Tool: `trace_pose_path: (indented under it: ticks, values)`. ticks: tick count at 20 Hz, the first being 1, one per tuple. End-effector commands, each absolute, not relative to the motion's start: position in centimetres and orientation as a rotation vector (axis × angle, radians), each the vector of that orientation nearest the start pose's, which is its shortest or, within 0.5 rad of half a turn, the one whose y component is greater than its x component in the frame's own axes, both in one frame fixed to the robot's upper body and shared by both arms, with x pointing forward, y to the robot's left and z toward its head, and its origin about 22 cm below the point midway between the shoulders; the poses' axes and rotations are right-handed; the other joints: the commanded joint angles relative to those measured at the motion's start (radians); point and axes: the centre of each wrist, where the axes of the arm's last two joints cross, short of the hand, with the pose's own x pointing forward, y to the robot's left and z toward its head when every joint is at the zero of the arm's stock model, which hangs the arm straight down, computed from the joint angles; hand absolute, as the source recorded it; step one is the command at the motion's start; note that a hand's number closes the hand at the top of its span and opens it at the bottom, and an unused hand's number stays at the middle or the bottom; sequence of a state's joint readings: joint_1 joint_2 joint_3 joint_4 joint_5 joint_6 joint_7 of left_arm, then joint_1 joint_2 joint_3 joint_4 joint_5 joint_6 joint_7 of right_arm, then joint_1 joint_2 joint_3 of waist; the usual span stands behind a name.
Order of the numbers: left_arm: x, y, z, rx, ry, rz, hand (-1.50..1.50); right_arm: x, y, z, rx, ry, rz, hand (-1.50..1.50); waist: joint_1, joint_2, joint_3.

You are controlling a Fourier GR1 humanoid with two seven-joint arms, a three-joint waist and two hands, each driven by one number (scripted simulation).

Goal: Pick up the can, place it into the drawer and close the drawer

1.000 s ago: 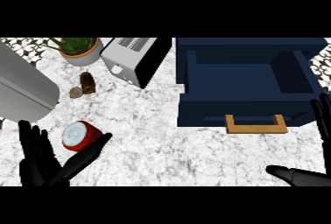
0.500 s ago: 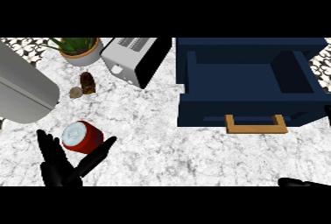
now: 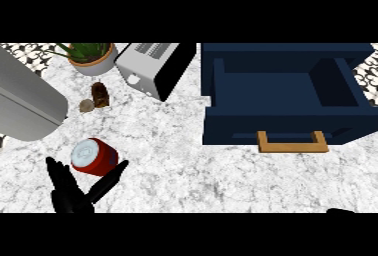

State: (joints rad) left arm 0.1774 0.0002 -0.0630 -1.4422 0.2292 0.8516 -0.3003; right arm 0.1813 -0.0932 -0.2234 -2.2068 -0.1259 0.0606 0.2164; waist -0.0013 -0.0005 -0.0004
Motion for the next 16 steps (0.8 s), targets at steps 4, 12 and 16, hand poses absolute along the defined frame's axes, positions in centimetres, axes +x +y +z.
trace_pose_path:
  ticks: [4,12,16]
  values:
    - [20.8,24.7,-7.9,0.688,-1.354,0.677,-1.50,17.0,-28.7,11.5,-0.206,-1.838,-0.073,-1.50,0.000,0.000,0.000]
    - [19.8,26.5,-12.8,0.689,-1.320,0.712,-1.50,17.4,-30.0,13.3,-0.203,-1.834,-0.068,-1.50,-0.001,0.001,0.000]
    - [22.6,27.4,-11.2,0.703,-1.334,0.686,-1.50,16.0,-29.5,12.6,-0.221,-1.833,-0.055,-1.50,-0.002,0.000,0.000]
